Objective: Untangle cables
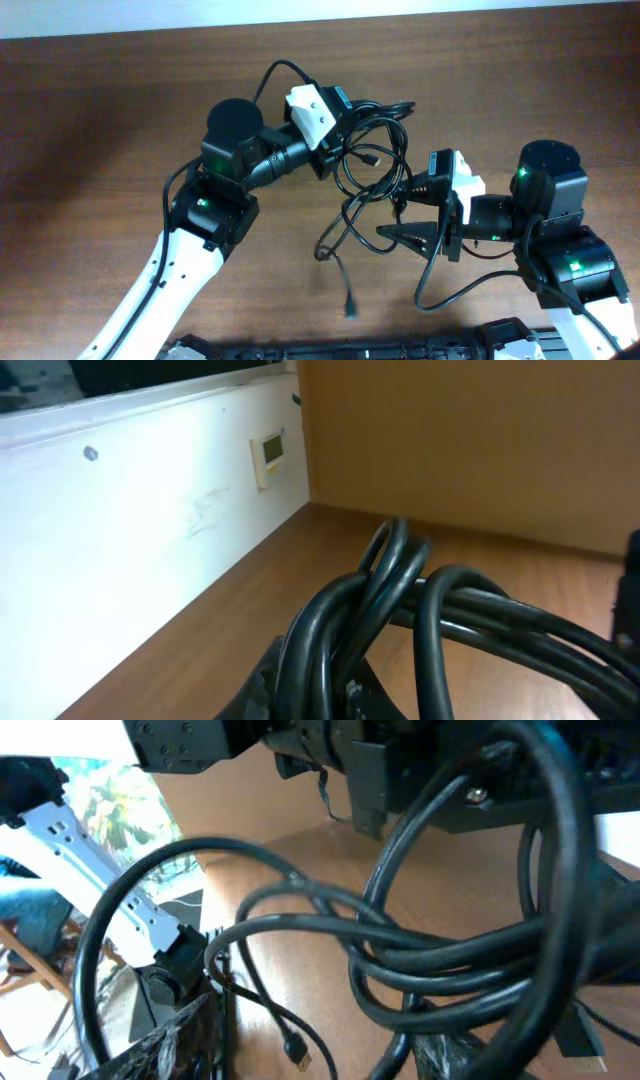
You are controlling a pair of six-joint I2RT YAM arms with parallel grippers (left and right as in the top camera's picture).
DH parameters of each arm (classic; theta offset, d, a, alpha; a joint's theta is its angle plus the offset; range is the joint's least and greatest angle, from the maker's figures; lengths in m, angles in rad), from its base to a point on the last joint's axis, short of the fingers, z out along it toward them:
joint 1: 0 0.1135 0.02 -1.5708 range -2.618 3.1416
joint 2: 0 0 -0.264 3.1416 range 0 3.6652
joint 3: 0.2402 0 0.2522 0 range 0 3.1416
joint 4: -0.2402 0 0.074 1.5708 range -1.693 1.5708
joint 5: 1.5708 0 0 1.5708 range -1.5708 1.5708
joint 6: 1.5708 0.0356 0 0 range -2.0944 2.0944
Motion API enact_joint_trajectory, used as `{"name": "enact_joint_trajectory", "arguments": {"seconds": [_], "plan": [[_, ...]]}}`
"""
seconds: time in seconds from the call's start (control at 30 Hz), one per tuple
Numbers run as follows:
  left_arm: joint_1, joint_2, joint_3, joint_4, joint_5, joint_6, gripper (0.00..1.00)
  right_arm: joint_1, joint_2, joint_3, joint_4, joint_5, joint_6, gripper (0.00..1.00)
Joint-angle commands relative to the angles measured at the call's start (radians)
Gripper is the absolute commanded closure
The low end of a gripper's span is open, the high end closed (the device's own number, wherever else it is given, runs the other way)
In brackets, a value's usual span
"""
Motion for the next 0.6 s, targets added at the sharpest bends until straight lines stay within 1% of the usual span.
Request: {"name": "enact_joint_trajectory", "arguments": {"seconds": [0.0, 0.1, 0.17, 0.27, 0.3, 0.33, 0.43, 0.5, 0.57], "plan": [[0.009, -0.006, 0.003, 0.009, -0.053, -0.009, 1.00, 0.017, -0.010, 0.023, -0.007, -0.077, -0.074, 0.40], [0.009, -0.006, 0.003, 0.008, 0.051, -0.009, 1.00, 0.016, -0.010, 0.023, -0.008, -0.011, -0.101, 0.40], [0.009, -0.006, 0.003, 0.003, 0.116, -0.004, 1.00, 0.016, -0.010, 0.023, -0.008, -0.008, -0.167, 0.40], [0.009, -0.006, 0.003, -0.010, 0.189, 0.044, 1.00, 0.016, -0.010, 0.023, -0.007, -0.005, -0.247, 0.40], [0.009, -0.006, 0.003, -0.012, 0.201, 0.052, 1.00, 0.016, -0.010, 0.023, -0.008, 0.029, -0.253, 0.39], [0.009, -0.006, 0.003, -0.012, 0.208, 0.052, 1.00, 0.016, -0.010, 0.023, -0.013, 0.105, -0.252, 0.36], [0.021, -0.013, 0.003, -0.012, 0.228, 0.068, 1.00, 0.016, -0.010, 0.023, -0.057, 0.293, -0.253, 0.33], [0.046, -0.018, 0.003, -0.012, 0.268, 0.082, 1.00, 0.016, -0.011, 0.023, -0.095, 0.336, -0.253, 0.32], [0.076, -0.017, 0.003, -0.011, 0.275, 0.081, 1.00, 0.016, -0.011, 0.023, -0.129, 0.373, -0.253, 0.29]]}}
